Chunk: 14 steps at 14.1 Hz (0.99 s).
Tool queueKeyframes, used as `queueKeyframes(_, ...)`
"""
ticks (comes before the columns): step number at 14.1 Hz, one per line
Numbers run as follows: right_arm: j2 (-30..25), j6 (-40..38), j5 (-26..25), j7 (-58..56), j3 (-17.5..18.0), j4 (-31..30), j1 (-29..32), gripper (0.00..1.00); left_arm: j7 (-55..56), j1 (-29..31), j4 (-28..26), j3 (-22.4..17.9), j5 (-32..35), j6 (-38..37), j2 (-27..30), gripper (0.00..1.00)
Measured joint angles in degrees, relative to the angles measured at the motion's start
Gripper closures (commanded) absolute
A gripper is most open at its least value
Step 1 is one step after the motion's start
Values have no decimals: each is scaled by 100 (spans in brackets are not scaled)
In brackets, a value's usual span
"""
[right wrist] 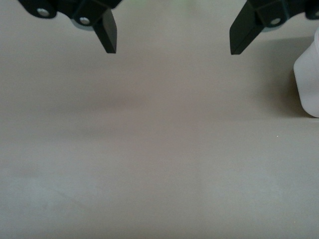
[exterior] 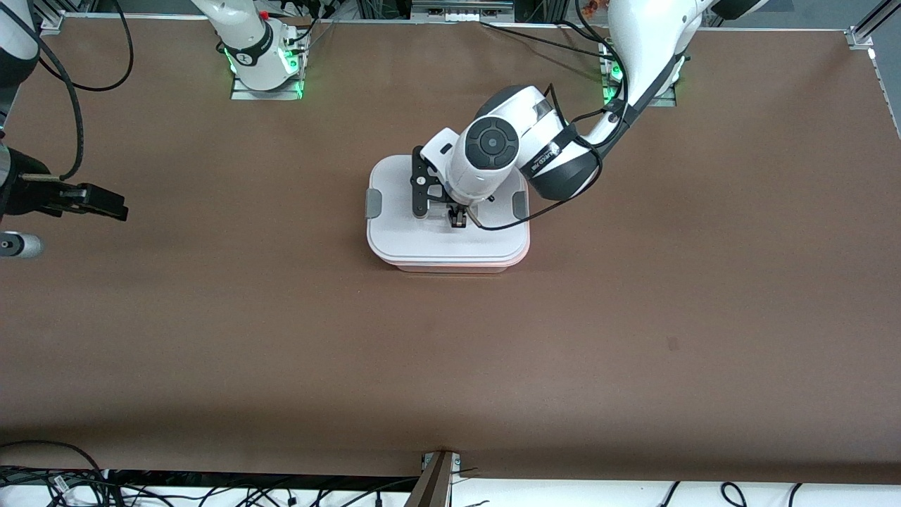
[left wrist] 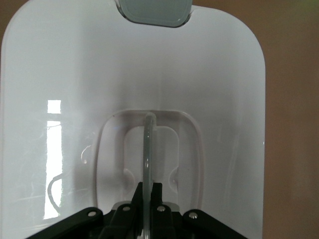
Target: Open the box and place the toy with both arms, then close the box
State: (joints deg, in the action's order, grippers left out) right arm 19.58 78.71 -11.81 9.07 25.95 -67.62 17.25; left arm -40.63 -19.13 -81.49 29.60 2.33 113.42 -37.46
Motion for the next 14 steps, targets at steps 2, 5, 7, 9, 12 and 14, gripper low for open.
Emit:
queueKeyframes(2,-167,-20,365,-94,-762,-74,-546,0,22,2,0,-78,29,-2,-1,100)
queueKeyframes(5,-382,-35,880,-466,-1902,-264,-1296,0,29,-28,-2,-105,247,-7,-28,100)
queueKeyframes(7,-547,-34,906,-577,-2237,-444,-1522,0,54,-108,-2,-104,269,-7,-47,100)
queueKeyframes(9,-726,-32,907,-579,-2311,-700,-1586,0,75,-181,-2,-112,321,-16,-51,100)
queueKeyframes(12,-987,-4,912,-579,-2331,-1125,-1677,0,79,-228,-2,-123,416,-20,-51,100)
queueKeyframes(14,-1151,15,913,-579,-2334,-1382,-1749,0,79,-242,-1,-122,492,-13,-72,100)
